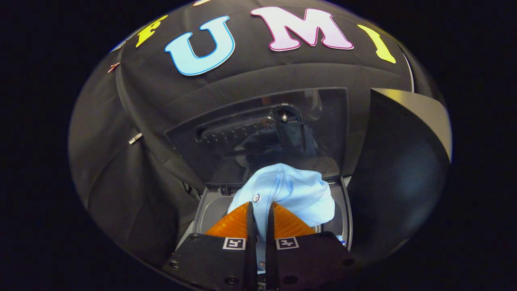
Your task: Put the clothes into the washing machine and then close the washing machine lid.
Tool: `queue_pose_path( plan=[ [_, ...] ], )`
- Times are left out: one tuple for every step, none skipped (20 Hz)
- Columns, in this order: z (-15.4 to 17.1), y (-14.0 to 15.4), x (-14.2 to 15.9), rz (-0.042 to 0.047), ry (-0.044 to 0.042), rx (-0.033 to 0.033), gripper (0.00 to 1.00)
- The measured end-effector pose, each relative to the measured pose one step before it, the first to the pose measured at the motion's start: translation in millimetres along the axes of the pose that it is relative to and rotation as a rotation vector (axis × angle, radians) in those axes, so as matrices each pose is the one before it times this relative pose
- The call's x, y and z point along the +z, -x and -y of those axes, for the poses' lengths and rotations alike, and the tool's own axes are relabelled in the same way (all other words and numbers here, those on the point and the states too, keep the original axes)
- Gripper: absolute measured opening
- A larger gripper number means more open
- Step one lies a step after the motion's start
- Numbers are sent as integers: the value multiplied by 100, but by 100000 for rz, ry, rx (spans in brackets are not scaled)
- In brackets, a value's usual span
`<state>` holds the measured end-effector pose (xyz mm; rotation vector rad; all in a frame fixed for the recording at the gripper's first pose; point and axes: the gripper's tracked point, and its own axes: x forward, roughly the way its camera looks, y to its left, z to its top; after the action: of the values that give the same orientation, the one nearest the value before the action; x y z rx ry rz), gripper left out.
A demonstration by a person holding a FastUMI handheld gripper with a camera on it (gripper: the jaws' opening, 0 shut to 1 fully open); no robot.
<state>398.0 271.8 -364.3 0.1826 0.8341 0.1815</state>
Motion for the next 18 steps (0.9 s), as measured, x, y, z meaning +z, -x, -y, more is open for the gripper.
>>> queue_pose_path(
  plan=[
    [94,-334,-563,-1088,-151,-423,13],
    [44,-290,-325,-978,-585,-378,13],
    [13,-219,-292,-420,-866,-107,13],
    [-106,-301,-360,56,-892,94,13],
    [-32,-69,-83,545,-1289,-49,13],
    [-94,-132,-112,267,-921,589,14],
    [-168,-320,-288,-616,-156,711,14],
    [-203,-319,-23,244,336,1374,31],
    [254,-20,-18,1610,1028,-1175,47],
    [463,408,964,2911,1046,-2504,64],
    [596,-288,321,3078,1327,-2847,81],
    [184,457,617,1793,1446,-1392,97],
    [-108,-2,229,649,955,641,98],
    [-164,434,-203,-674,1793,194,97],
    [196,53,-147,-607,1540,-441,98],
    [-31,77,-29,-124,655,71,99],
    [0,119,3,149,397,0,99],
    [46,81,-63,72,370,12,99]
  ],
)
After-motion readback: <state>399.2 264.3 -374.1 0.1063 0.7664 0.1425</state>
